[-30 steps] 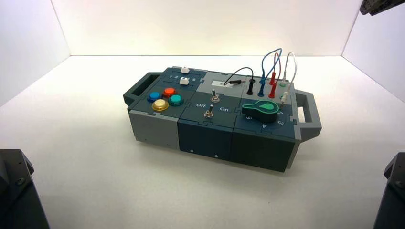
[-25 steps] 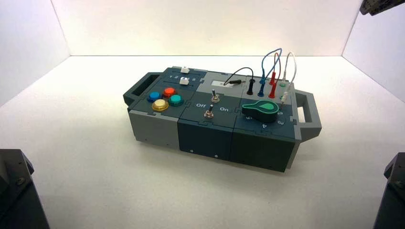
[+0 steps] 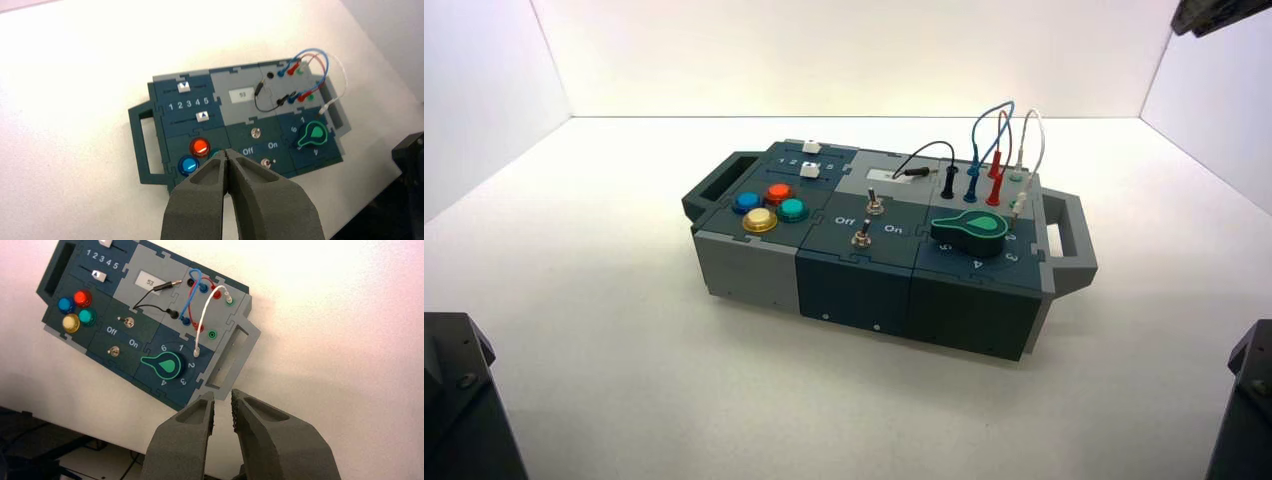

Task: Flip the bottom switch off with the left gripper.

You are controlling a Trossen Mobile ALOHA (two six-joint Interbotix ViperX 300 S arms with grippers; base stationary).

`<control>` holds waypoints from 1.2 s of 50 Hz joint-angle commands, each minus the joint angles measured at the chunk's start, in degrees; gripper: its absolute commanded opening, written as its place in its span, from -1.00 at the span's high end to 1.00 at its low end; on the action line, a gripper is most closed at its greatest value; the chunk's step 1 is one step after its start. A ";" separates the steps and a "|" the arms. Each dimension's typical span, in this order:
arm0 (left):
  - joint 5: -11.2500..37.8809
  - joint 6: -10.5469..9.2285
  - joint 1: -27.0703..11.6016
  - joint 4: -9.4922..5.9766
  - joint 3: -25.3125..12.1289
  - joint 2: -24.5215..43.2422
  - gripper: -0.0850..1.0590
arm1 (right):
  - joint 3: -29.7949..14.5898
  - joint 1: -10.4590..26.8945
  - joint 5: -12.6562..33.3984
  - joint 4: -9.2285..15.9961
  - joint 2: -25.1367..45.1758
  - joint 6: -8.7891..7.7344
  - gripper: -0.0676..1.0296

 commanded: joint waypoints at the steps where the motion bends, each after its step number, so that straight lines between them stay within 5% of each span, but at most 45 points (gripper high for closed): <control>1: -0.26 0.35 -1.41 -0.09 -2.55 0.79 0.91 | -2.20 -0.35 -1.49 0.18 3.16 -0.09 0.48; 20: -0.44 0.70 -1.93 0.26 -2.72 0.53 0.91 | -3.69 -0.26 -4.31 0.70 15.21 0.62 0.42; 41: -0.44 2.37 -1.93 0.44 -2.64 -0.97 0.91 | -2.55 -0.44 -10.81 0.79 28.74 5.19 0.37; 50: -0.44 4.48 -1.93 0.44 -2.99 -1.14 0.91 | -2.55 -2.37 -13.45 0.44 34.01 5.10 0.37; 60: -0.44 4.57 -1.93 0.44 -3.34 -1.49 0.91 | -2.11 -4.48 -15.03 -0.35 37.62 4.83 0.37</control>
